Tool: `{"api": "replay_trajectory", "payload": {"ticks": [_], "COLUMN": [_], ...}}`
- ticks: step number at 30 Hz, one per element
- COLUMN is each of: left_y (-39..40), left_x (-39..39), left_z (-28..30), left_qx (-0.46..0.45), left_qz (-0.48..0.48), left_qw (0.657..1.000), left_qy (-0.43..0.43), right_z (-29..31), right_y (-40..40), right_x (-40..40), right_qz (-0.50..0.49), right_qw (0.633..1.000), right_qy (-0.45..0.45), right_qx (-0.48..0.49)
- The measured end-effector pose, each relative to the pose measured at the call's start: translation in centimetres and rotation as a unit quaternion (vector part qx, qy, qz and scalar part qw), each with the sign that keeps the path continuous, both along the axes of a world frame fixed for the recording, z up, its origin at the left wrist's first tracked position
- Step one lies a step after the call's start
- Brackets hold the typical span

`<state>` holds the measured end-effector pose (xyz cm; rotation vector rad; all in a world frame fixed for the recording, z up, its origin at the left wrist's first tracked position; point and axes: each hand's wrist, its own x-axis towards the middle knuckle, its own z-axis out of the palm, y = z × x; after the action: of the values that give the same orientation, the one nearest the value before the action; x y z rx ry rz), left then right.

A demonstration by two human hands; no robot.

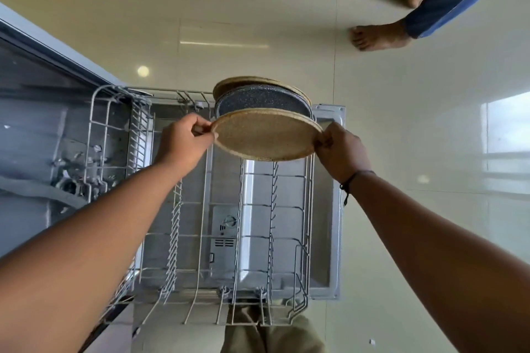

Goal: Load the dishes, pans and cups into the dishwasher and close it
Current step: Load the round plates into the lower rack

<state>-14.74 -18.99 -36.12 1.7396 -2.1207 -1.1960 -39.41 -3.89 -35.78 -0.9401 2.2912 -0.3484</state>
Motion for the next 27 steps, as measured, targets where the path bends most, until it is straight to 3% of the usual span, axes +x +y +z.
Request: {"api": "replay_trajectory", "payload": {"ticks": [13, 20, 27], "left_y": [2.0, 1.8, 1.7], "left_x": [1.2, 1.2, 1.6], "left_z": [0.5, 0.8, -1.0], "left_qx": [-0.059, -0.089, -0.069], "left_qz": [-0.035, 0.022, 0.036], "left_qw": [0.996, 0.988, 0.993], "left_qy": [0.062, 0.125, 0.094], "right_z": [-1.2, -0.9, -1.9], "right_y": [1.9, 1.4, 1.3], "right_x": [0.0, 0.4, 1.0], "right_qz": [0.02, 0.005, 0.031], "right_qw": [0.999, 0.994, 0.996], "right_qy": [0.004, 0.006, 0.013], "right_qx": [-0.035, -0.105, -0.084]}}
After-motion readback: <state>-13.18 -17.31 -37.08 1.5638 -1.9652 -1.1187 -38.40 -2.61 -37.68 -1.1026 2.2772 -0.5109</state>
